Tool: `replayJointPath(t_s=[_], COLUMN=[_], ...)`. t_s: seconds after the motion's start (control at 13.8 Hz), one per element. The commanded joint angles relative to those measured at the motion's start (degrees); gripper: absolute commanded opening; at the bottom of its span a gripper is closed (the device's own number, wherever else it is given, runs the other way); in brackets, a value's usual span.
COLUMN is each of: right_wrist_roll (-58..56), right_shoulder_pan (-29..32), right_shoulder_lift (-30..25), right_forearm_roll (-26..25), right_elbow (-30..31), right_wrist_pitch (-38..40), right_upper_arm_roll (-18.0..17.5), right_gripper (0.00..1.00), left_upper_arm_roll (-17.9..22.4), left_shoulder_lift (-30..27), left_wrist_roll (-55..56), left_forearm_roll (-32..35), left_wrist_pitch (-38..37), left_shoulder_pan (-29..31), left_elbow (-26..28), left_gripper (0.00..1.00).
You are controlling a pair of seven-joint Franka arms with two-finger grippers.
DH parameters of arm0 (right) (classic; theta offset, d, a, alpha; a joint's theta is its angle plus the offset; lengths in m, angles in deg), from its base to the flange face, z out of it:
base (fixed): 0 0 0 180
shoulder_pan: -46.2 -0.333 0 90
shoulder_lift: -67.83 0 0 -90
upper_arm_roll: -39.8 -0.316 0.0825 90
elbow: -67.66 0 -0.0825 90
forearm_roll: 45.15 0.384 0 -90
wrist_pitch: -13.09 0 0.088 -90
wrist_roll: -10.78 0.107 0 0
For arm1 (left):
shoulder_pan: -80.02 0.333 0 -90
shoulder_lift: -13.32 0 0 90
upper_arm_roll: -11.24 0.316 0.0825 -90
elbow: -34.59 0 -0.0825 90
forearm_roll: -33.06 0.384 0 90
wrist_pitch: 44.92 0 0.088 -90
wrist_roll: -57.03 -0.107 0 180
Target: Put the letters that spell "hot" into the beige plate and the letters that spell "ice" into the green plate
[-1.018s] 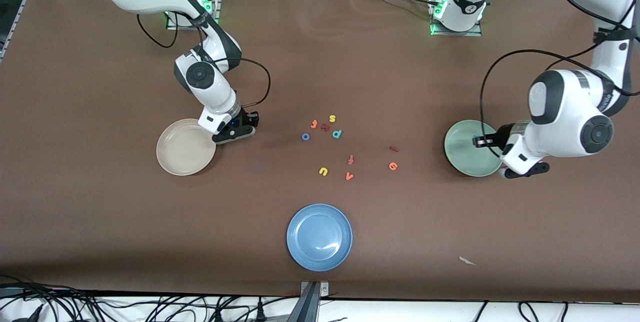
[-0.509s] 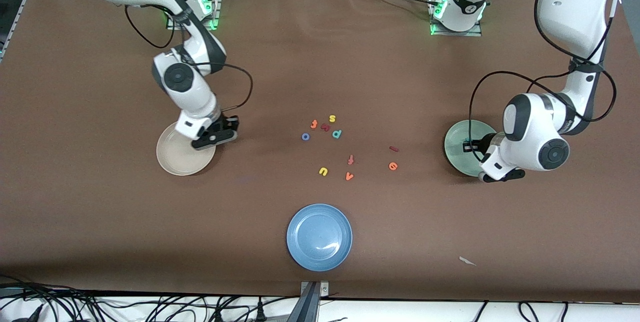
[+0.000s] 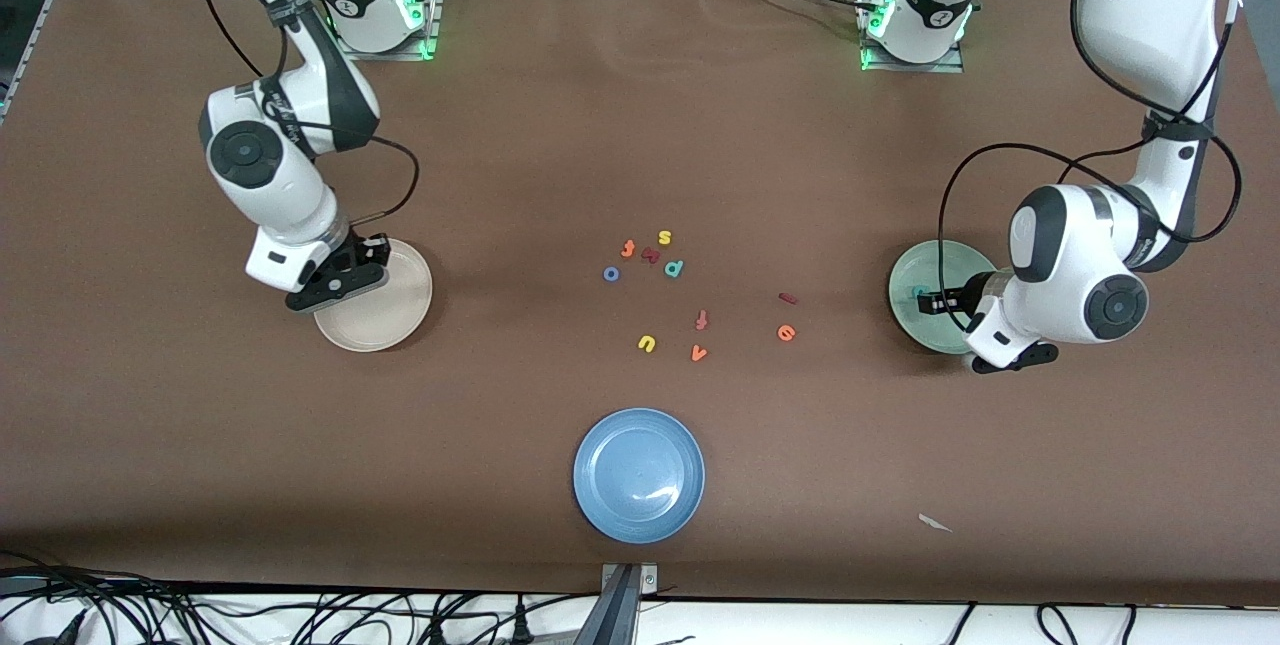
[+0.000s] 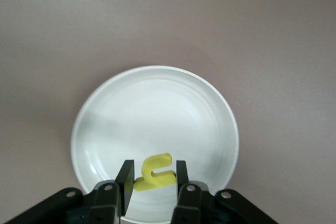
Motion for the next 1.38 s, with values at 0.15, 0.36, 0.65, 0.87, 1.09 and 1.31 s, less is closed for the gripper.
replayJointPath(t_s=[0.15,0.36,0.65,0.87,1.09,1.31], right_wrist_roll=[-3.47,-2.94,3.63,13.03,23.65,35.95], right_shoulder_pan=[2.34,2.34,1.99,-1.42,-9.06,-14.51], right_shoulder_lift=[1.27,1.35,3.46,5.74,7.93,10.92], right_forearm_roll=[2.88,3.94,11.04,11.06,10.35,4.76], right_elbow=[-0.19,-0.28,-2.2,-6.15,-9.58,-12.48], right_wrist_pitch=[-1.23,-1.23,-1.14,-0.71,-0.62,-0.62], right_upper_arm_roll=[-0.68,-0.85,-5.76,-7.97,-7.54,-7.36], right_gripper=[0.76,0.79,0.79,0.79,0.78,0.78], left_upper_arm_roll=[-5.2,-5.91,-5.91,-5.83,-5.83,-5.91], left_shoulder_lift=[-3.81,-0.39,6.03,8.76,10.43,10.35], left_wrist_roll=[19.46,26.32,42.23,48.48,50.08,50.08], left_forearm_roll=[-0.68,-4.82,-4.3,-4.04,-4.04,-3.95], left_wrist_pitch=[-0.33,2.99,14.95,17.42,19.01,18.3], left_shoulder_pan=[-2.66,-5.81,-9.68,-11.36,-12.24,-12.5], left_elbow=[-0.88,-2.38,-2.38,-2.38,-2.38,-1.94], left_gripper=[1.0,1.0,1.0,0.97,0.91,0.8])
